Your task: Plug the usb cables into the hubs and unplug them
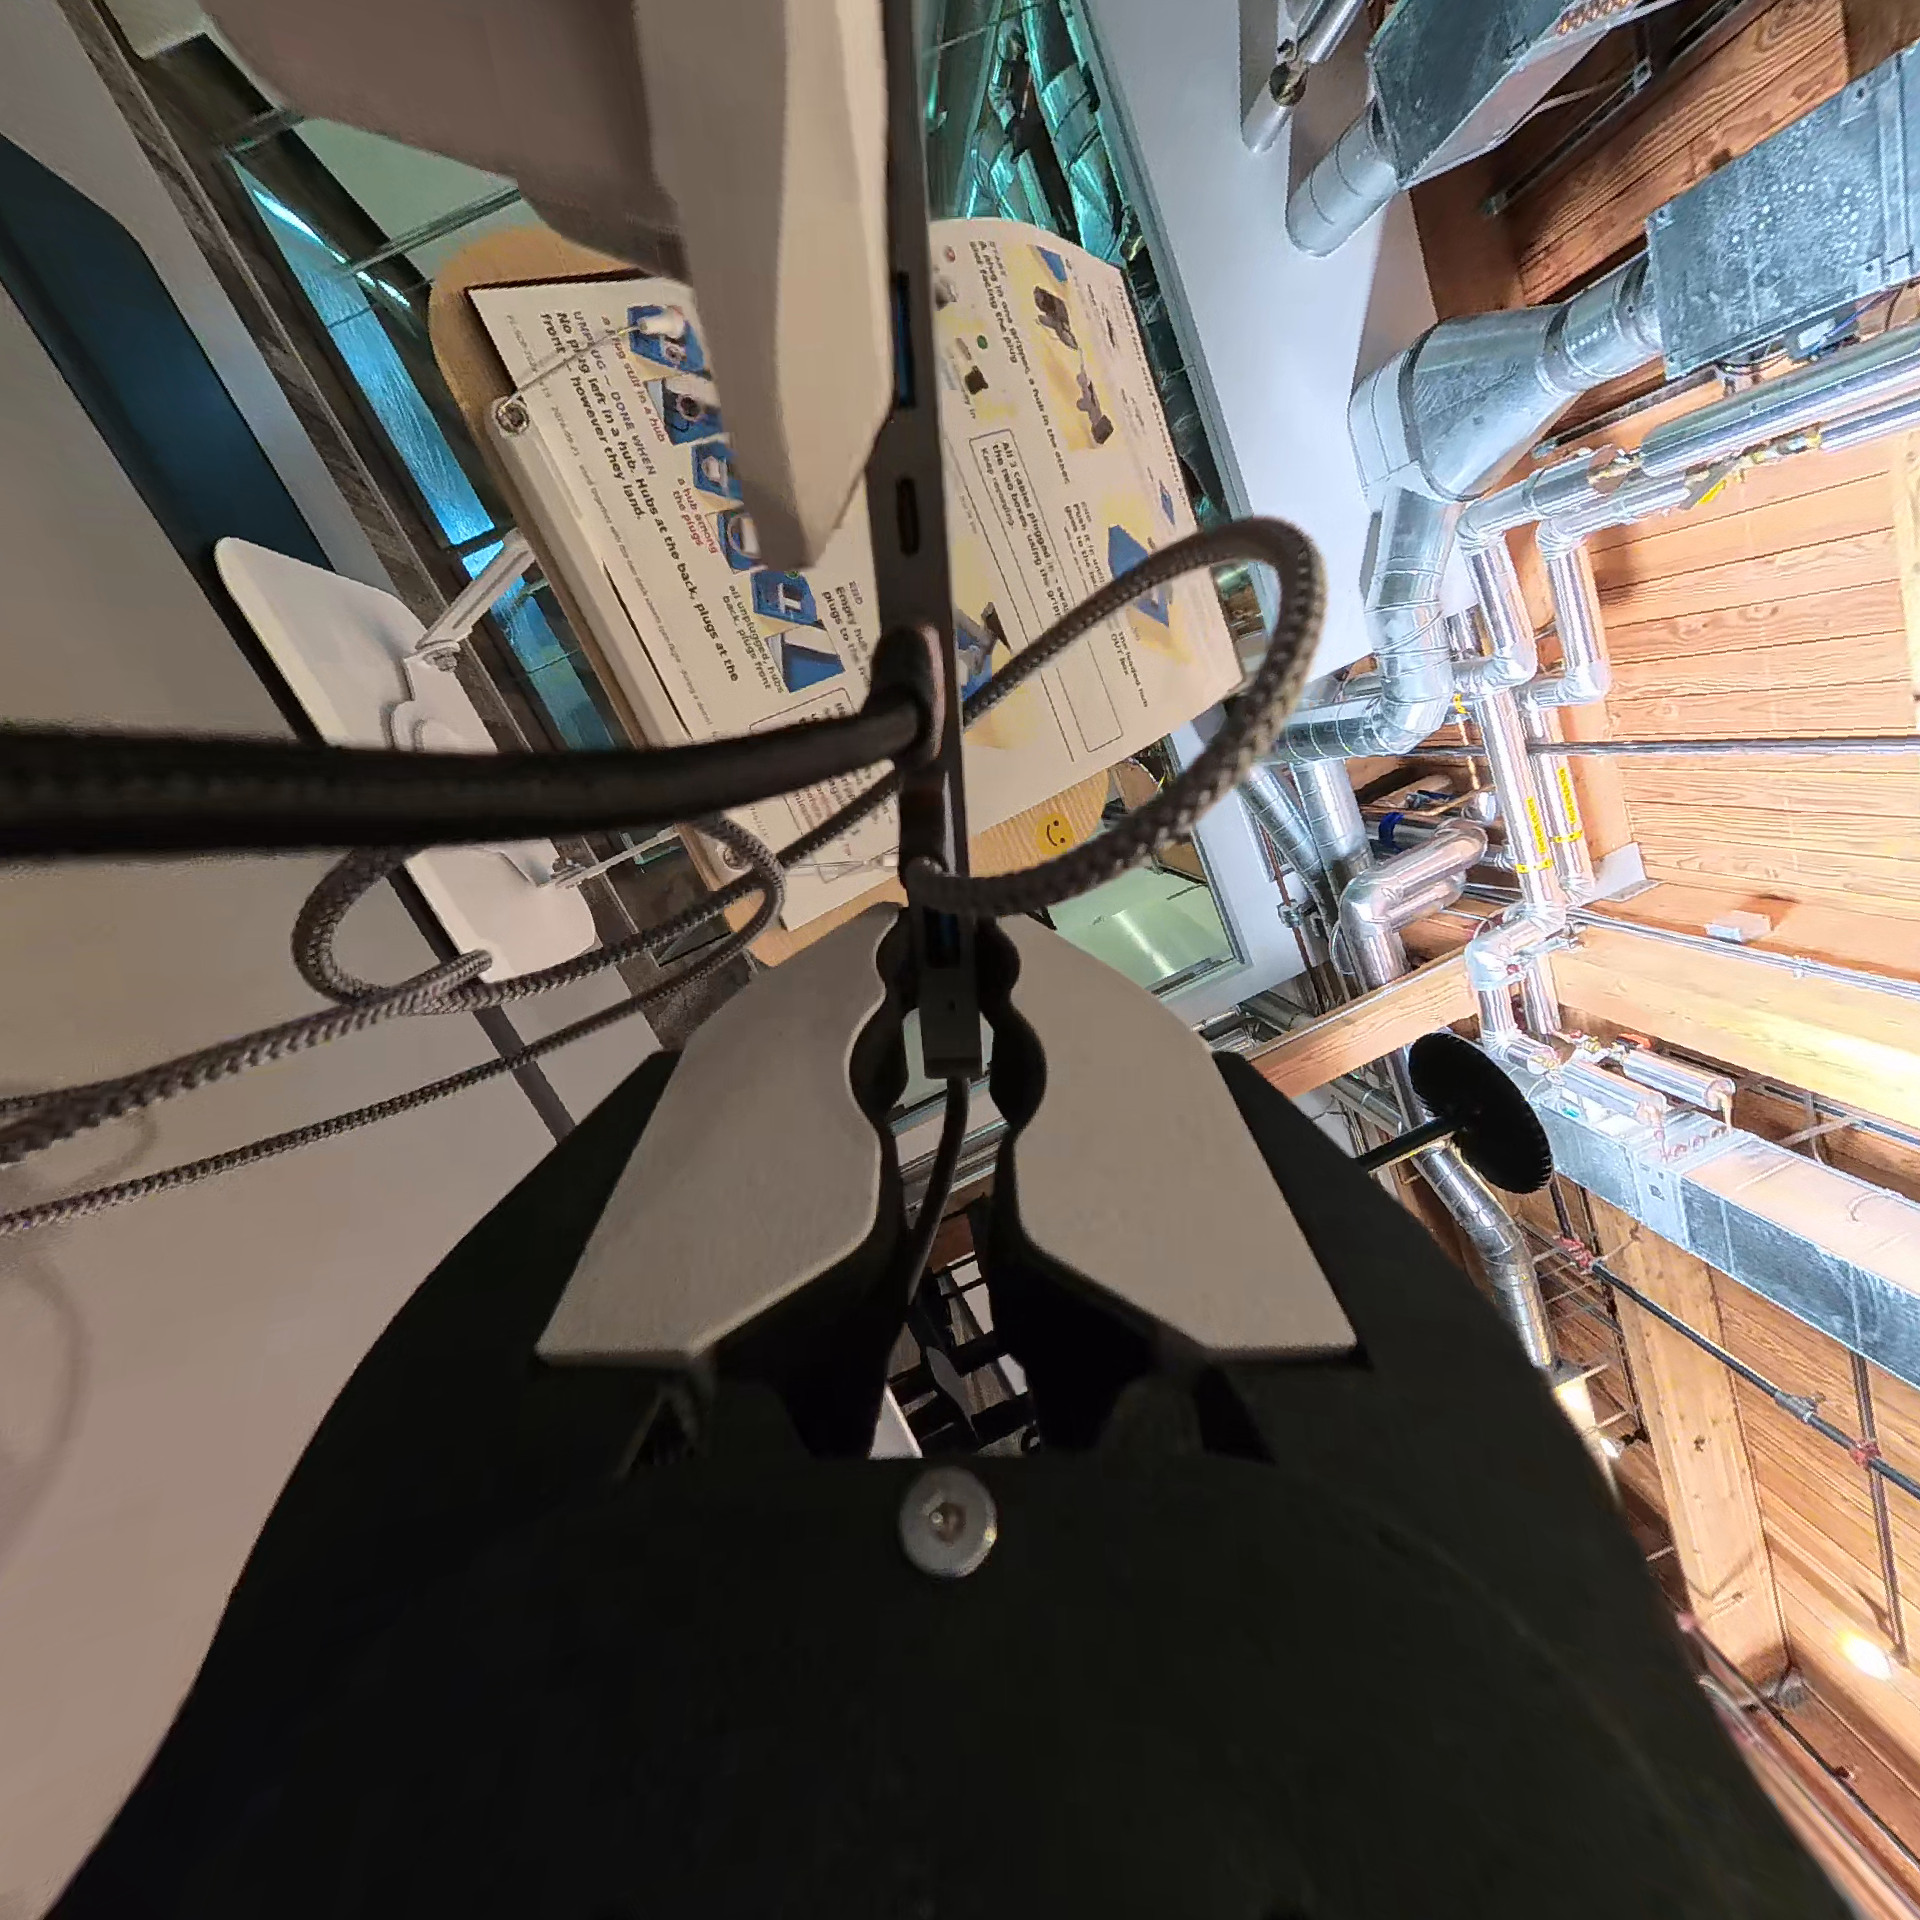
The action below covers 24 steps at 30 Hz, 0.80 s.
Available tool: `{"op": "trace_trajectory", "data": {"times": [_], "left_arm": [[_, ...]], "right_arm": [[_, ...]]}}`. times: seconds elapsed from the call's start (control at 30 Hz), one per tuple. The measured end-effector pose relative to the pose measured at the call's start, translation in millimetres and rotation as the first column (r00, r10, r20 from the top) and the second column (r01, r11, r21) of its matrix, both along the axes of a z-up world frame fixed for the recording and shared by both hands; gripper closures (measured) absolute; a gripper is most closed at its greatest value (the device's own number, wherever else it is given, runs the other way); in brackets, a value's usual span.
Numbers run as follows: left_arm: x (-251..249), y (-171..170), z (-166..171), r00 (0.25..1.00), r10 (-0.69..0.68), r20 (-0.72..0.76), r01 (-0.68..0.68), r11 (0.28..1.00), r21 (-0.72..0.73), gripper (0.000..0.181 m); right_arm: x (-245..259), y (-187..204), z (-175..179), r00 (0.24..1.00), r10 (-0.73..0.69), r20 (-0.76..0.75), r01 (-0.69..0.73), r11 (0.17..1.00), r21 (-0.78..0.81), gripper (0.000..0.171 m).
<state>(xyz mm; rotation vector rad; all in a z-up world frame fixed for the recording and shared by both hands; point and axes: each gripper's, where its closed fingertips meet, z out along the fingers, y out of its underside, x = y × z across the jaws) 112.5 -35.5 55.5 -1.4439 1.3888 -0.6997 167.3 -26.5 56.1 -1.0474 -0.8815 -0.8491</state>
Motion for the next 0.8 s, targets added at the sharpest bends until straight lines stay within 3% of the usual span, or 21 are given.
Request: {"op": "trace_trajectory", "data": {"times": [0.17,0.43,0.8], "left_arm": [[1.3,-8.5,0.5,0.997,-0.068,0.029,0.07,0.995,-0.068,0.145],[3.1,-6.3,-5.1,0.997,-0.068,0.035,0.072,0.988,-0.138,0.146],[6.7,-5.7,-8.3,0.998,-0.055,0.024,0.058,0.991,-0.12,0.14]], "right_arm": [[-1.1,0.1,-2.6,1.0,-0.011,0.029,0.011,1.0,0.005,0.16],[0.5,1.0,-3.9,0.999,-0.024,0.037,0.023,1.0,0.01,0.159],[-3.6,-1.1,-4.1,0.998,-0.016,0.055,0.015,1.0,0.021,0.16]]}}
